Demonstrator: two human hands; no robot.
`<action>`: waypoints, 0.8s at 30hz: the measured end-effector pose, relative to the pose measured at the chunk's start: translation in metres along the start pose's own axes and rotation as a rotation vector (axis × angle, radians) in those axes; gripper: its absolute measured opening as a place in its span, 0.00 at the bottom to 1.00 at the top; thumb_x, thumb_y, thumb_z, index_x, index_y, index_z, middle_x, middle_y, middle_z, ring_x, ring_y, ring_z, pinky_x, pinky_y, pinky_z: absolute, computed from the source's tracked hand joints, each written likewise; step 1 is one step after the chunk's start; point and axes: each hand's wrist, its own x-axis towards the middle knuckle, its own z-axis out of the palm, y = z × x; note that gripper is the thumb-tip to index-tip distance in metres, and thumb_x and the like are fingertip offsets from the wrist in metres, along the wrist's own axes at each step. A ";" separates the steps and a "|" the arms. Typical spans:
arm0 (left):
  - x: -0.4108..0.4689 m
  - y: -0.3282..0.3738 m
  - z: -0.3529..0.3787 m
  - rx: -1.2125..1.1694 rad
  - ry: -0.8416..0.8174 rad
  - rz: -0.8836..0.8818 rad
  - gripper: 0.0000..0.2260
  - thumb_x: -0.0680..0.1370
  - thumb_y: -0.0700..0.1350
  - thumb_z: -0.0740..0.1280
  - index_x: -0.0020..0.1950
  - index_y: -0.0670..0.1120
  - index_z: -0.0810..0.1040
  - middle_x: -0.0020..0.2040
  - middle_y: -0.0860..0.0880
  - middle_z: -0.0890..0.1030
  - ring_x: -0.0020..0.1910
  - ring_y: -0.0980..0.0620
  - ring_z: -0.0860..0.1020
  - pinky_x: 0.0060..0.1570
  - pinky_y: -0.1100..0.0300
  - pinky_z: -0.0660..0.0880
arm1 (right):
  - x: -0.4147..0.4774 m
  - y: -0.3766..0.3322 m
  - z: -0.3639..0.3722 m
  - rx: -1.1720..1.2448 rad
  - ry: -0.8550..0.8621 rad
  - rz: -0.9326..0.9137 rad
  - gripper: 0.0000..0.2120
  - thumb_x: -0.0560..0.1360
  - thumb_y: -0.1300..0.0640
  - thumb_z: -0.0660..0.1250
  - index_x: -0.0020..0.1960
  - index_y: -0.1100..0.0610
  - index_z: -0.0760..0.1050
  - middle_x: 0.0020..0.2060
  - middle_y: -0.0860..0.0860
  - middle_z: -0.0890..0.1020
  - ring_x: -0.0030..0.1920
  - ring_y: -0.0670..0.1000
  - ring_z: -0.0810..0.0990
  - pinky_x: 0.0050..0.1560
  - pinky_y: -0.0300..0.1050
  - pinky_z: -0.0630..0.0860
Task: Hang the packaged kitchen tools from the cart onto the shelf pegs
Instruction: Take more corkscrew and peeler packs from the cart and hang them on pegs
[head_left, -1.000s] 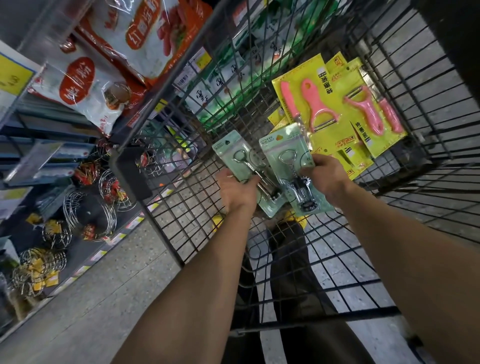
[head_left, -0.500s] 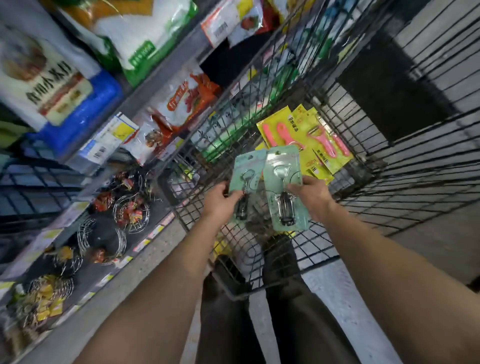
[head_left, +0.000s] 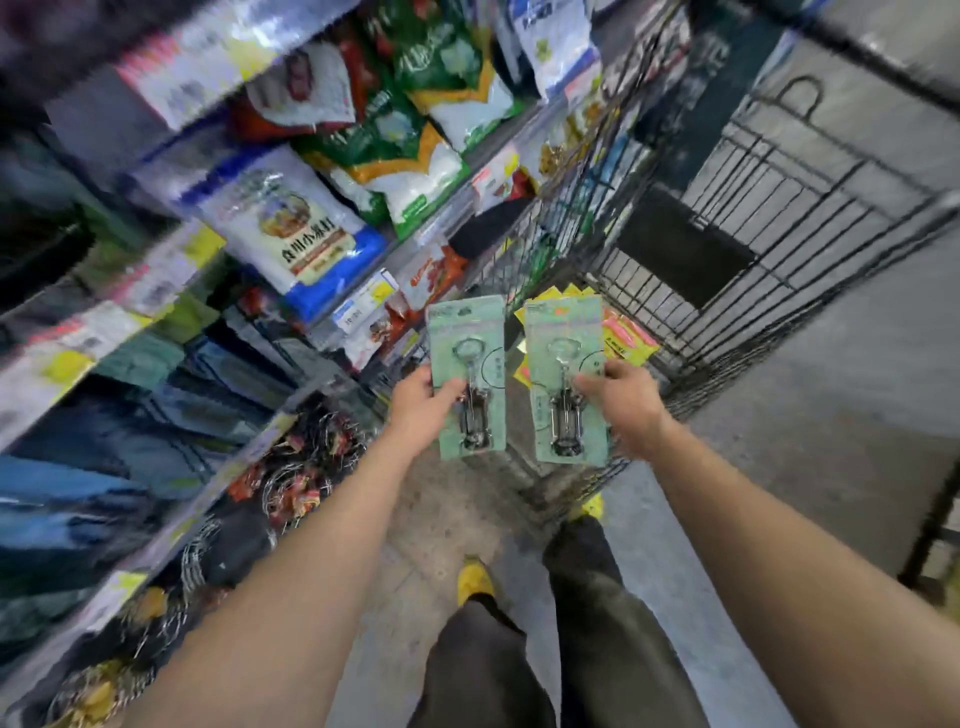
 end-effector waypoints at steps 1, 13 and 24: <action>-0.012 -0.002 -0.011 -0.012 -0.011 0.007 0.11 0.81 0.43 0.71 0.63 0.44 0.82 0.52 0.47 0.85 0.37 0.65 0.81 0.40 0.65 0.78 | -0.017 0.000 0.007 0.004 0.009 -0.015 0.06 0.75 0.64 0.73 0.43 0.54 0.81 0.39 0.49 0.85 0.37 0.48 0.84 0.37 0.41 0.80; -0.164 -0.059 -0.135 -0.086 0.129 0.054 0.16 0.79 0.51 0.73 0.66 0.49 0.81 0.58 0.50 0.85 0.53 0.51 0.84 0.59 0.47 0.81 | -0.174 -0.009 0.068 -0.115 -0.167 -0.267 0.06 0.78 0.59 0.71 0.51 0.49 0.83 0.47 0.45 0.87 0.48 0.48 0.85 0.50 0.45 0.82; -0.375 -0.153 -0.198 -0.302 0.443 0.036 0.11 0.80 0.45 0.72 0.63 0.48 0.81 0.57 0.50 0.84 0.57 0.50 0.82 0.59 0.57 0.78 | -0.307 0.050 0.152 -0.237 -0.423 -0.395 0.08 0.75 0.61 0.73 0.54 0.59 0.84 0.48 0.51 0.88 0.50 0.52 0.86 0.57 0.55 0.82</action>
